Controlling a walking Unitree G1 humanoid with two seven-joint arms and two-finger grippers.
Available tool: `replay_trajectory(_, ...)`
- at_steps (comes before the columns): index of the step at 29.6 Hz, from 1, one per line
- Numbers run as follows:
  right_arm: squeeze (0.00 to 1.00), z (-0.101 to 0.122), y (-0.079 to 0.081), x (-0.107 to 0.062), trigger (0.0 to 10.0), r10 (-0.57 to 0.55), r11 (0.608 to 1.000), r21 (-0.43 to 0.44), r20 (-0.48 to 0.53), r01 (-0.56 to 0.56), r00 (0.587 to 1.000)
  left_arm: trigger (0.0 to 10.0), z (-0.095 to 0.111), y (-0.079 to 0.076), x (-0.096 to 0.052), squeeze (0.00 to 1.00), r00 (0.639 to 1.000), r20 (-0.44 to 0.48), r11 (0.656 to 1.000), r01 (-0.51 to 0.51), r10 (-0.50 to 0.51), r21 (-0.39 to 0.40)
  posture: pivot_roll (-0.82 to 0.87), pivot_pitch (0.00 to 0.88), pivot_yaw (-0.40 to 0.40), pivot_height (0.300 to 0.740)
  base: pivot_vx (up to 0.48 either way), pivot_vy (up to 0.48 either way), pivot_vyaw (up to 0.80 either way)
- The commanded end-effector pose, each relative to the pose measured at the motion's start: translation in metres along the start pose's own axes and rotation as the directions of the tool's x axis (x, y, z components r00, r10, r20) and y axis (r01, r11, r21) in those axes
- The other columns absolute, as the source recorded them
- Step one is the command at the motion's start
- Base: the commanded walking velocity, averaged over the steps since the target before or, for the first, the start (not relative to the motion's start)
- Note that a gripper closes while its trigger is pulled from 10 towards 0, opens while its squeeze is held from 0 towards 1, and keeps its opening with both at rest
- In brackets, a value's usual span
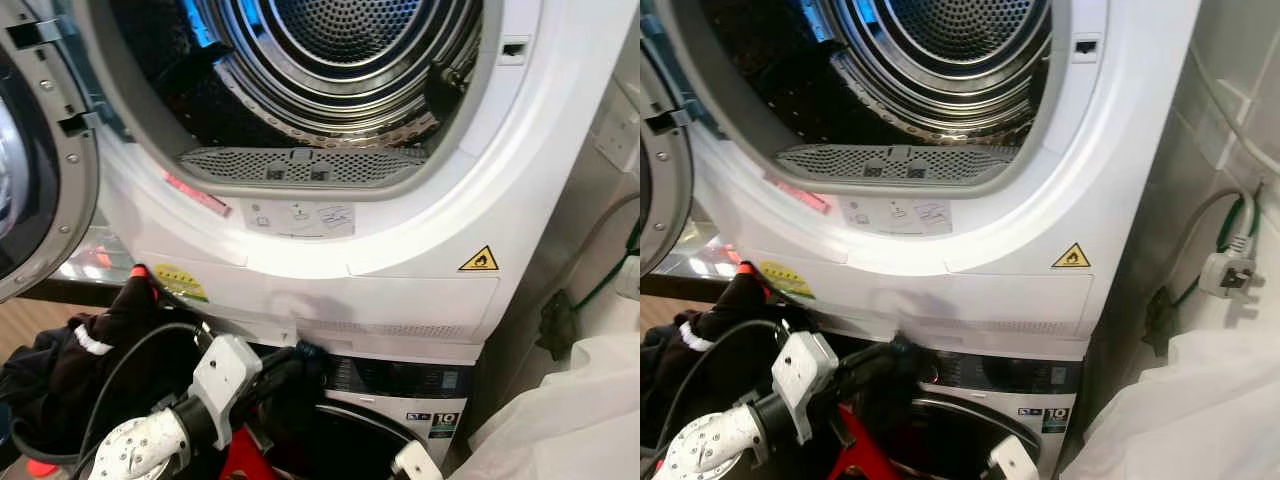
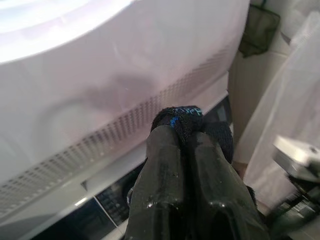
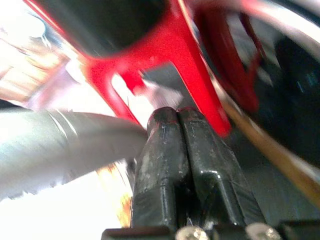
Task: Clothes washing
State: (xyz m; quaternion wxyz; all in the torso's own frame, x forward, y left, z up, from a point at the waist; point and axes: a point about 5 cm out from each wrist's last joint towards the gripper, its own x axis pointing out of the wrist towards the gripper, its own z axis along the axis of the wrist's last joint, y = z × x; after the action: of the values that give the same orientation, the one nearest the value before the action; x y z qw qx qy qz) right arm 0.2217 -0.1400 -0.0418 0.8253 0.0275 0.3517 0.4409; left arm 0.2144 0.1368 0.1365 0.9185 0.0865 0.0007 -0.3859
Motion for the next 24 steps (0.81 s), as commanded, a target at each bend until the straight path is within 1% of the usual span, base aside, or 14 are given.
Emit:
replay_trajectory(1,0.00,0.017,0.005,0.005,10.0,0.087,0.996,-0.031,0.070,-0.085,0.994,0.0,-0.006,0.004,0.000,0.00,0.999,-0.031,1.000,0.009,-0.009,-0.002,0.10,0.000,0.117,0.740,0.000,0.000,0.00)
replay_trajectory(4,0.00,0.035,0.009,0.008,10.0,0.170,0.984,-0.069,0.137,-0.161,0.976,0.0,-0.012,0.010,0.002,0.00,0.999,-0.037,1.000,-0.009,0.009,-0.009,0.09,0.000,0.120,0.740,0.000,0.000,0.00)
replay_trajectory(5,0.00,0.035,0.009,0.008,10.0,0.170,0.984,-0.069,0.137,-0.161,0.976,0.0,-0.012,0.010,0.002,0.00,0.999,-0.037,1.000,-0.009,0.009,-0.009,0.09,0.000,0.120,0.740,0.000,0.000,0.00)
replay_trajectory(6,0.19,0.041,0.010,0.010,10.0,0.183,0.982,-0.078,0.164,-0.172,0.969,0.0,-0.013,0.011,0.002,0.00,0.999,-0.034,1.000,-0.011,0.011,-0.013,0.09,0.000,0.120,0.740,0.000,0.000,0.00)
replay_trajectory(7,1.00,0.043,0.011,0.011,10.0,0.187,0.981,-0.079,0.175,-0.176,0.967,0.0,-0.014,0.011,0.002,0.00,0.999,-0.032,1.000,-0.010,0.010,-0.014,0.09,0.000,0.120,0.740,0.000,0.000,0.00)
replay_trajectory(9,1.00,0.050,0.014,0.012,10.0,0.223,0.975,-0.067,0.219,-0.214,0.950,0.0,-0.015,0.011,0.002,0.00,1.000,-0.029,0.999,-0.006,0.005,-0.033,0.09,0.000,0.121,0.740,0.000,0.000,0.00)
replay_trajectory(11,1.00,0.060,0.017,0.015,10.0,0.240,0.971,-0.074,0.266,-0.228,0.934,0.0,-0.016,0.011,0.003,0.00,0.999,-0.036,1.000,0.000,-0.001,-0.025,0.09,0.000,0.122,0.740,0.000,0.000,0.00)
replay_trajectory(12,1.00,0.066,0.022,0.019,10.0,0.254,0.967,-0.104,0.281,-0.233,0.926,0.0,-0.016,0.011,0.004,0.00,0.999,-0.034,1.000,0.007,-0.008,-0.027,0.09,0.000,0.123,0.740,0.000,0.000,0.00)
replay_trajectory(14,1.00,0.073,0.023,0.022,10.0,0.214,0.975,-0.128,0.297,-0.183,0.931,0.0,-0.016,0.010,0.006,0.00,0.999,-0.033,0.999,0.014,-0.015,-0.034,0.08,0.000,0.126,0.740,0.000,0.000,0.00)
replay_trajectory(15,1.00,0.079,0.022,0.025,10.0,0.171,0.982,-0.129,0.324,-0.135,0.930,0.0,-0.016,0.009,0.007,0.00,0.999,-0.032,0.999,0.015,-0.017,-0.034,0.08,0.000,0.128,0.740,0.000,0.000,0.00)
replay_trajectory(16,1.00,0.085,0.024,0.026,10.0,0.158,0.983,-0.143,0.354,-0.114,0.922,0.0,-0.016,0.008,0.007,0.00,0.999,-0.028,0.999,0.017,-0.018,-0.035,0.08,0.000,0.129,0.740,0.000,0.000,0.00)
replay_trajectory(20,1.00,0.093,0.026,0.030,10.0,0.135,0.984,-0.158,0.374,-0.080,0.918,0.0,-0.016,0.007,0.010,0.00,1.000,-0.020,0.999,0.020,-0.021,-0.039,0.08,0.000,0.130,0.740,0.000,0.000,0.00)
replay_trajectory(23,1.00,0.091,0.034,0.033,10.0,0.188,0.977,-0.167,0.357,-0.136,0.915,0.0,-0.014,0.006,0.014,0.00,1.000,-0.007,0.999,0.022,-0.022,-0.041,0.08,0.000,0.130,0.740,0.000,0.000,0.00)
replay_trajectory(24,1.00,0.090,0.035,0.034,10.0,0.171,0.979,-0.162,0.355,-0.120,0.919,0.0,-0.014,0.005,0.016,0.00,1.000,-0.003,0.999,0.023,-0.023,-0.041,0.07,0.000,0.130,0.740,0.000,0.000,0.00)
